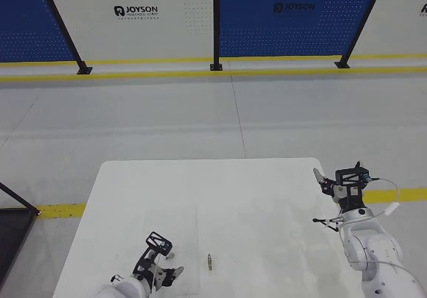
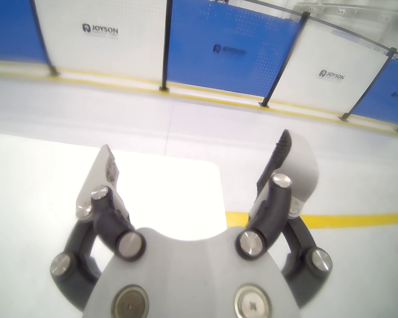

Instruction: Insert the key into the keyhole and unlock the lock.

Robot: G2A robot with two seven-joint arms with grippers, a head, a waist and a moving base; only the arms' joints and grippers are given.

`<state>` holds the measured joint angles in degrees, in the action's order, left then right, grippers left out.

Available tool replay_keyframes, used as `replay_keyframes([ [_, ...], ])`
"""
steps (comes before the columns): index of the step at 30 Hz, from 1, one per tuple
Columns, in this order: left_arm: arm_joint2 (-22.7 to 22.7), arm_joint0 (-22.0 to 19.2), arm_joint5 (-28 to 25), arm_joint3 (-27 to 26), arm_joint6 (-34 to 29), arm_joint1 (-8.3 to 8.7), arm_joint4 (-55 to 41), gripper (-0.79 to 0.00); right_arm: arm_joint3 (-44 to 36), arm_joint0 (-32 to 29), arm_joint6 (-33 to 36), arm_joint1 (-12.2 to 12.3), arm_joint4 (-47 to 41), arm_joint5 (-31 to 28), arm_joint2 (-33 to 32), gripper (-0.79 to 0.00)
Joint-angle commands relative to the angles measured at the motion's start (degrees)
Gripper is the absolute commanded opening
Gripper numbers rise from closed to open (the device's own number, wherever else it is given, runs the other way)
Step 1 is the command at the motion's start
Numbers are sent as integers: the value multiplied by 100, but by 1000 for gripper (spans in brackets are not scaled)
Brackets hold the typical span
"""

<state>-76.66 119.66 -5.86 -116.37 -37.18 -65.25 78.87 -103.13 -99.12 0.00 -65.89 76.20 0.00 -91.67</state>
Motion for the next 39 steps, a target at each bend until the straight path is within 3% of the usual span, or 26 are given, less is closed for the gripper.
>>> replay_keyframes([
  [1, 145, -139, 170, 126, 33, -14, 236, -166, 0, 0, 0, 0, 0, 0, 0, 0],
  [10, 494, -500, 502, 503, 116, -65, 567, -265, 0, 0, 0, 0, 0, 0, 0, 0],
  [13, 530, -554, 551, 552, 136, -69, 663, -400, 0, 0, 0, 0, 0, 0, 0, 0],
  [25, 588, -646, 638, 718, 334, -79, 804, -440, 0, 0, 0, 0, 0, 0, 0, 0],
  [39, 604, -656, 599, 696, 328, -77, 866, -736, 0, 0, 0, 0, 0, 0, 0, 0],
])
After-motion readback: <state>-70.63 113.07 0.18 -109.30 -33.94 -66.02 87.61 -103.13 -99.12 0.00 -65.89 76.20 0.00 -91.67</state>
